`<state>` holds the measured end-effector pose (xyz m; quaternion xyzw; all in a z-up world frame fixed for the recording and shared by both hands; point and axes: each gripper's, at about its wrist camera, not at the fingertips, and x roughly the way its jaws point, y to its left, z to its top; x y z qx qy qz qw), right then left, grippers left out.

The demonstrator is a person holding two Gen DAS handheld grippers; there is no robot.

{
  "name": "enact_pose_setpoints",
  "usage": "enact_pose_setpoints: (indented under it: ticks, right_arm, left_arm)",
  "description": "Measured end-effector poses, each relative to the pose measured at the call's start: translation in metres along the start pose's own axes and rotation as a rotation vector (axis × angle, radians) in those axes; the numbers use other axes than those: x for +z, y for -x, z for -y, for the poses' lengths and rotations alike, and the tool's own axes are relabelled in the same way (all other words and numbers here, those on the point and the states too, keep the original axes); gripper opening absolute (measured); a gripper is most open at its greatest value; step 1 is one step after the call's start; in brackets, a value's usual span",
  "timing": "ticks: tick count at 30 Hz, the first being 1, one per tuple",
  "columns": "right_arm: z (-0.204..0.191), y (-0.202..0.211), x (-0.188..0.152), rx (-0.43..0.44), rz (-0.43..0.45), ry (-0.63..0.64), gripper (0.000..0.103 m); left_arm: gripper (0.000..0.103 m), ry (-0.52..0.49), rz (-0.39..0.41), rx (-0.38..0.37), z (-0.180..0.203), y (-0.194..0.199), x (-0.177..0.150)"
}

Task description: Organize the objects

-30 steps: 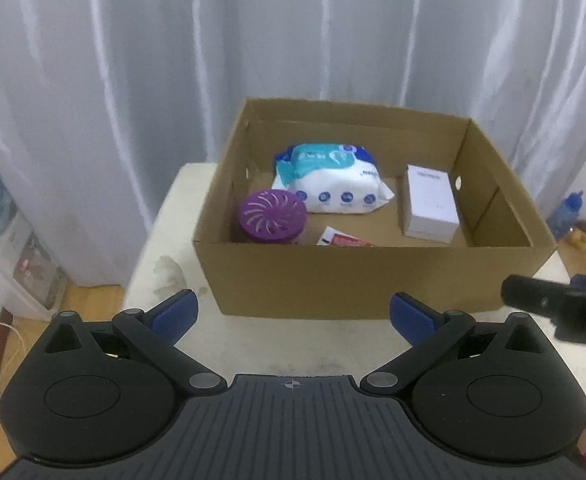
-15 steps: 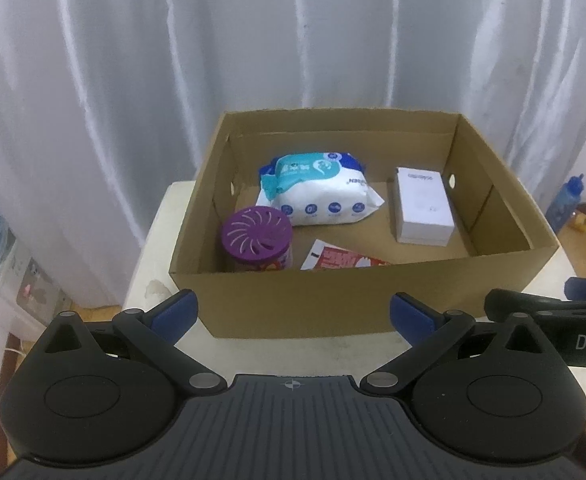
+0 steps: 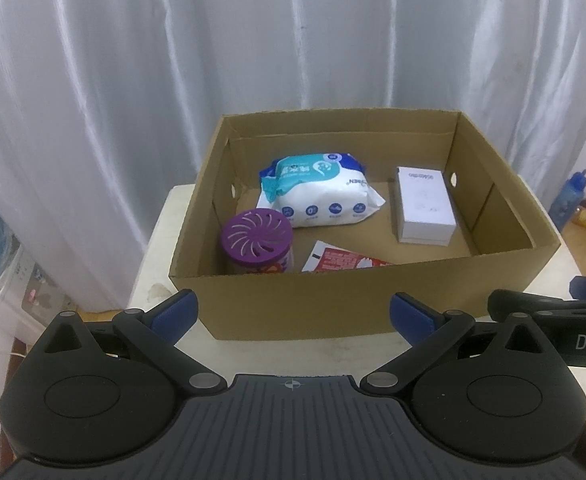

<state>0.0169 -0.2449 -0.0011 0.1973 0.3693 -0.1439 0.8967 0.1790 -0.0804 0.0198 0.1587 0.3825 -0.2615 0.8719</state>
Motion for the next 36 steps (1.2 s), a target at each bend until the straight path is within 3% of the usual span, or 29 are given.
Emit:
enact_pose_setpoints:
  ticks: [36]
  right_arm:
    - [-0.0004, 0.0062, 0.001, 0.006, 0.004, -0.008, 0.103]
  left_arm:
    - [0.102, -0.015, 0.023, 0.005, -0.0029, 0.0075, -0.0003]
